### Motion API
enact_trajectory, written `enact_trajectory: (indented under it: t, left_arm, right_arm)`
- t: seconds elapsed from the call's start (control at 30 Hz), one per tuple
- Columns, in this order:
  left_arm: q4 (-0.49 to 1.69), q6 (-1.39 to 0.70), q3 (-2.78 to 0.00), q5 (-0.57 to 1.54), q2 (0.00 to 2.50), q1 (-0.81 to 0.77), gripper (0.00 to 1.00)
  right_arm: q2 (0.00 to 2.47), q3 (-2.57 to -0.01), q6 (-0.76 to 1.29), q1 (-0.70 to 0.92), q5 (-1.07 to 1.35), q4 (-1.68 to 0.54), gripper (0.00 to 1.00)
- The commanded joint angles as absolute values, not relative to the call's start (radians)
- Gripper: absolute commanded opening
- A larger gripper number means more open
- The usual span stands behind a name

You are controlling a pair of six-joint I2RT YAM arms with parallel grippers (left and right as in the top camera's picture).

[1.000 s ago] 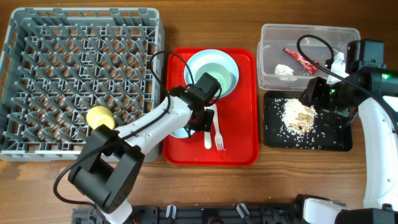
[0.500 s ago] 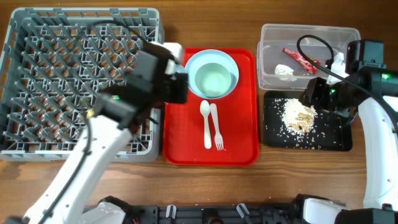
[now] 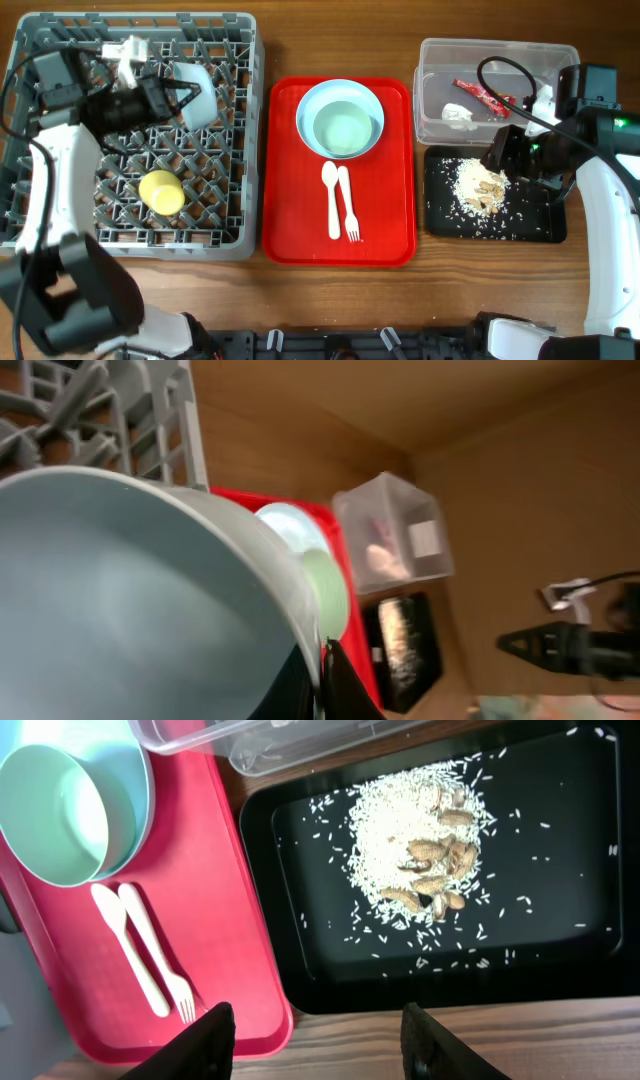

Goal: Sort waste into correct bins and load items into the dishwasher rack
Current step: 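Place the small light-blue bowl upside down in the rack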

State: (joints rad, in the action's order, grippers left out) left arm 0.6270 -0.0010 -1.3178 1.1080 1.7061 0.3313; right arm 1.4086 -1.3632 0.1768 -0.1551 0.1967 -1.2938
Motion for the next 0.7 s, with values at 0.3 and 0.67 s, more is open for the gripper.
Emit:
enact_trajectory:
  t: [0.3, 0.67]
  left_arm:
    - [0.650, 0.019, -1.334, 1.280, 1.902, 0.543, 0.04]
    - [0.875, 0.019, -1.334, 0.863, 1.902, 0.633, 0.40]
  right_arm:
    - [1.399, -1.383, 0.156, -0.157, 0.180, -1.296, 0.54]
    - [1.399, -1.383, 0.157, -0.157, 0.180, -1.299, 0.54]
